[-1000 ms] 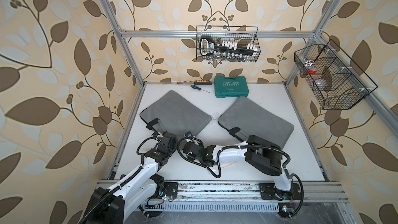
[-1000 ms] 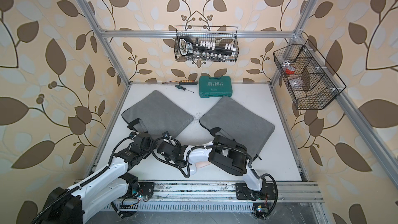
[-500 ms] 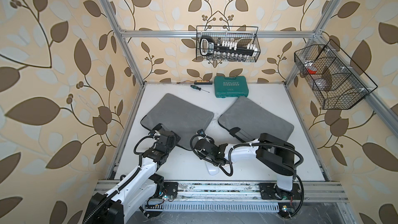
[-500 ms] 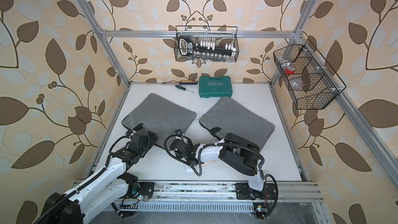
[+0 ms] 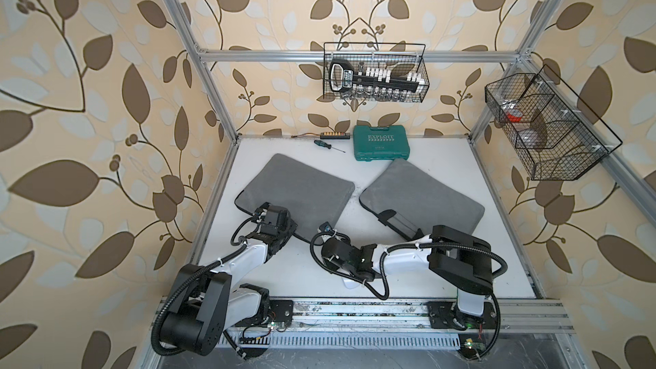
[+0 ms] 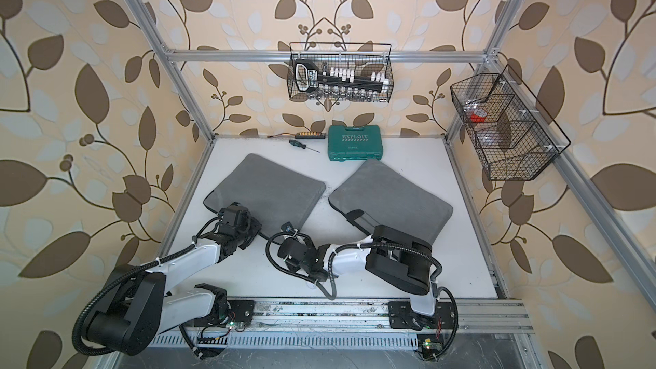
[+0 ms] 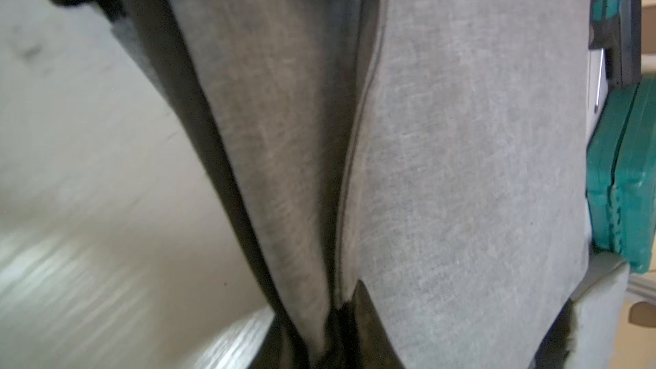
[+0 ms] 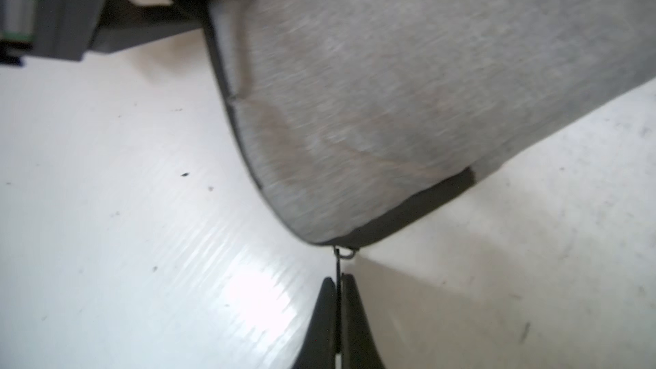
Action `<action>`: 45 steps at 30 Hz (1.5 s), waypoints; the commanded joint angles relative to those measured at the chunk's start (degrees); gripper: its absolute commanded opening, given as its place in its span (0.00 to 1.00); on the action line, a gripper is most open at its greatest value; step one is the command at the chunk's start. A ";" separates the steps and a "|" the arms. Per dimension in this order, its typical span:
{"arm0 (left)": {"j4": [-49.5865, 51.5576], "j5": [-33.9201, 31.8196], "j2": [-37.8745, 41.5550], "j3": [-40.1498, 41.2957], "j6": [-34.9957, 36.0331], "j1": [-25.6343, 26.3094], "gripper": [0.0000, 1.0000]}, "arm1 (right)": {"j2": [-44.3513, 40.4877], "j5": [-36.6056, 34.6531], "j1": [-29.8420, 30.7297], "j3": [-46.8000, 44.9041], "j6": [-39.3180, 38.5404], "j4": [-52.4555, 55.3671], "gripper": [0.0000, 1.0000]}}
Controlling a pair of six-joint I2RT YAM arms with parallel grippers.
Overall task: Put the mouse into the laptop bag
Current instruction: Unzip the zipper on the zippered laptop bag.
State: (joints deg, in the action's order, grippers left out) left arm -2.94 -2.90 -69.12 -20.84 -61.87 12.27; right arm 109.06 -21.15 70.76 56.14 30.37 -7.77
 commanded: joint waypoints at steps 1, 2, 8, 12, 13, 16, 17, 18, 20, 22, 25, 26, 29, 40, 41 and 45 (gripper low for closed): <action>-2.94 4.04 -3.22 0.24 -1.33 0.12 0.12 | 1.76 2.10 2.36 3.10 -0.39 0.82 0.00; -3.42 4.01 -3.59 0.52 -1.86 0.12 0.11 | 2.31 2.83 2.61 3.99 -0.15 0.83 0.00; -2.98 3.28 -3.17 1.64 -3.64 0.21 0.09 | 5.72 2.41 2.55 9.55 3.26 3.16 0.00; -1.00 0.83 2.10 5.17 -6.50 0.21 0.09 | 5.26 2.83 -0.78 8.66 7.40 4.50 0.00; -0.16 0.06 4.28 6.20 -7.13 0.21 0.10 | 4.88 4.16 -2.18 7.53 8.19 3.80 0.00; 5.06 -3.00 12.03 8.54 -8.55 0.38 0.25 | 3.01 6.53 -6.24 2.58 9.80 1.20 0.00; 7.12 -3.84 15.20 9.33 -8.98 0.47 0.43 | 2.33 6.30 -7.28 1.24 10.05 0.77 0.00; 8.53 -4.30 18.00 10.00 -9.14 0.52 0.63 | 1.80 6.04 -8.42 0.40 10.19 0.66 0.00; 12.31 -5.23 24.23 10.53 -8.19 0.56 0.98 | 0.68 5.18 -10.62 -1.25 10.56 0.95 0.00; 17.96 -7.87 30.41 9.57 -6.78 0.56 0.99 | -0.03 5.08 -13.81 -2.35 10.75 1.25 0.00; 22.15 -11.19 36.15 8.45 -4.67 0.26 0.99 | -0.08 5.72 -19.08 -2.55 11.00 3.03 0.00; 23.33 -11.77 36.99 8.07 -4.27 0.14 0.99 | 0.07 5.76 -21.13 -2.29 11.01 3.60 0.00; 24.73 -13.30 37.54 6.96 -2.53 -1.30 0.99 | 0.62 5.85 -26.59 -0.75 11.83 6.54 0.00; 7.97 13.93 15.46 2.38 9.20 -26.98 0.99 | 2.28 1.91 -30.87 7.46 15.48 16.31 0.00; 6.40 15.20 13.76 1.89 9.68 -27.04 0.99 | 2.55 1.98 -30.86 8.04 15.51 16.62 0.00; 2.25 21.64 7.58 -0.25 11.50 -27.04 0.81 | 3.64 4.30 -30.10 9.05 15.51 15.90 0.00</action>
State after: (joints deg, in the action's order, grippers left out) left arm 4.71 10.63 -59.33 -19.22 -53.39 -14.46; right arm 110.69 -15.86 40.14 63.57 44.82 5.13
